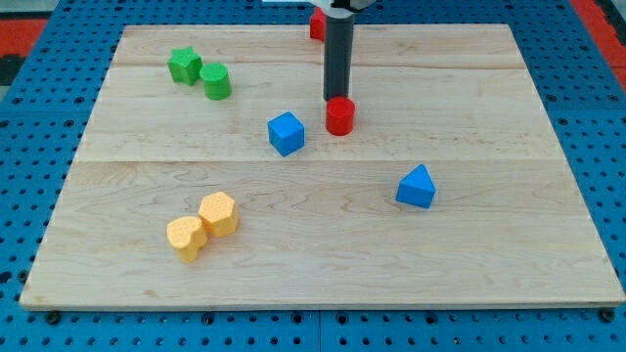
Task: Move the red circle into the blue cube
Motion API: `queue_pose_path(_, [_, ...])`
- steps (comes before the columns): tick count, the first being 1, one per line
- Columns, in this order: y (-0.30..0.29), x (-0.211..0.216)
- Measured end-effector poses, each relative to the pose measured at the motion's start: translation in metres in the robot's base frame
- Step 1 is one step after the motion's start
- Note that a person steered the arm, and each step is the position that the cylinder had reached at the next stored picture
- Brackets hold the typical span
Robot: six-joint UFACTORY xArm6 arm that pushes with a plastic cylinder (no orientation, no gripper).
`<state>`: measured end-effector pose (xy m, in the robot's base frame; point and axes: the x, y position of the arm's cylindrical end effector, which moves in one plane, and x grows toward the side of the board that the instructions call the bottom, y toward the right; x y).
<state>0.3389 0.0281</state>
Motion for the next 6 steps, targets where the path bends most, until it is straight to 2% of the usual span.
queue_pose_path(1, [0.05,0.002])
queue_pose_path(2, [0.069,0.025])
queue_pose_path(4, [-0.001,0.034])
queue_pose_path(5, [0.013,0.047])
queue_pose_path(6, [0.038,0.123])
